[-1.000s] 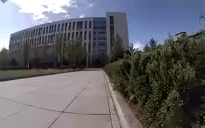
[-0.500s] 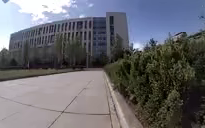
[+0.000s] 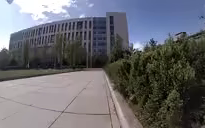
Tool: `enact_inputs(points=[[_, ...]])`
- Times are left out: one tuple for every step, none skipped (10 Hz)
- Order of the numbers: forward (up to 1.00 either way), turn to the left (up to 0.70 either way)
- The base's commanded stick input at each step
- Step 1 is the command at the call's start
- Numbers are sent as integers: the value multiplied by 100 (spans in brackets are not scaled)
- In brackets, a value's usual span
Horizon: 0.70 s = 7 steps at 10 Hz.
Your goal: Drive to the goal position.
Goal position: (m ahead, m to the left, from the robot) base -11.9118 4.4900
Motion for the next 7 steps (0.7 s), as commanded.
enact_inputs(points=[[4,0],[4,0],[4,0],[4,0],[4,0],[4,0],[4,0]])
